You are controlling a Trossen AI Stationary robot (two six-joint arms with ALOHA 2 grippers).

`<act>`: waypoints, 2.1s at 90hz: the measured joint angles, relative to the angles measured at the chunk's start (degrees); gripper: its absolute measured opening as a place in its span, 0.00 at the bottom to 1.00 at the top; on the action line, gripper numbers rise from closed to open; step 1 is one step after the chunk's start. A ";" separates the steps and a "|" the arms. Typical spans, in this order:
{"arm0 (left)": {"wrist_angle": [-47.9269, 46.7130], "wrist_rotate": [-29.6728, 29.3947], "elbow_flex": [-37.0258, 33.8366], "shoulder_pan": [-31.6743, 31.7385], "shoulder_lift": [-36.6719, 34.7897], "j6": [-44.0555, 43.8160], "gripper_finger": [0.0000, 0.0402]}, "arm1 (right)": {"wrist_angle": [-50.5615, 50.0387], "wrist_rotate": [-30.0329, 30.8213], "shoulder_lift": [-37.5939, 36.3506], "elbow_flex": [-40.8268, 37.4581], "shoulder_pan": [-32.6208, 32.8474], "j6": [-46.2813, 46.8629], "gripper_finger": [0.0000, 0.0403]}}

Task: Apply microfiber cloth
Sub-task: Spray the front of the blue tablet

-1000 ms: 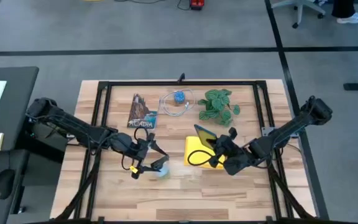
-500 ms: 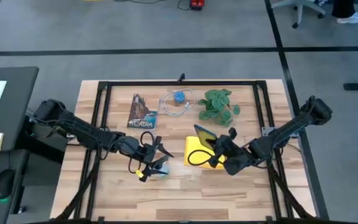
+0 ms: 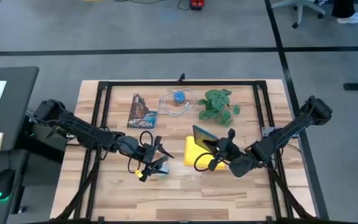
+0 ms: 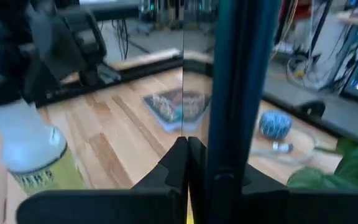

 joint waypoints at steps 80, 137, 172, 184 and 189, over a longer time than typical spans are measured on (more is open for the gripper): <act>13.21 0.44 0.13 0.52 8.46 2.12 0.57 | 2.32 1.35 0.11 0.00 0.18 -0.79 0.04; 12.24 0.07 0.02 0.52 8.13 -1.58 0.38 | 2.23 0.98 0.11 0.00 0.19 -1.68 0.04; 11.44 -3.54 -0.02 0.57 8.13 -2.58 0.34 | 2.20 0.96 0.11 0.00 0.28 -2.10 0.05; 8.57 -3.61 -0.04 0.55 6.72 -2.26 0.35 | 1.54 0.96 0.11 0.00 0.29 -2.10 0.05; 5.75 -3.66 -0.06 0.45 5.15 -2.28 0.36 | 0.95 0.94 0.11 0.00 0.50 -2.10 0.05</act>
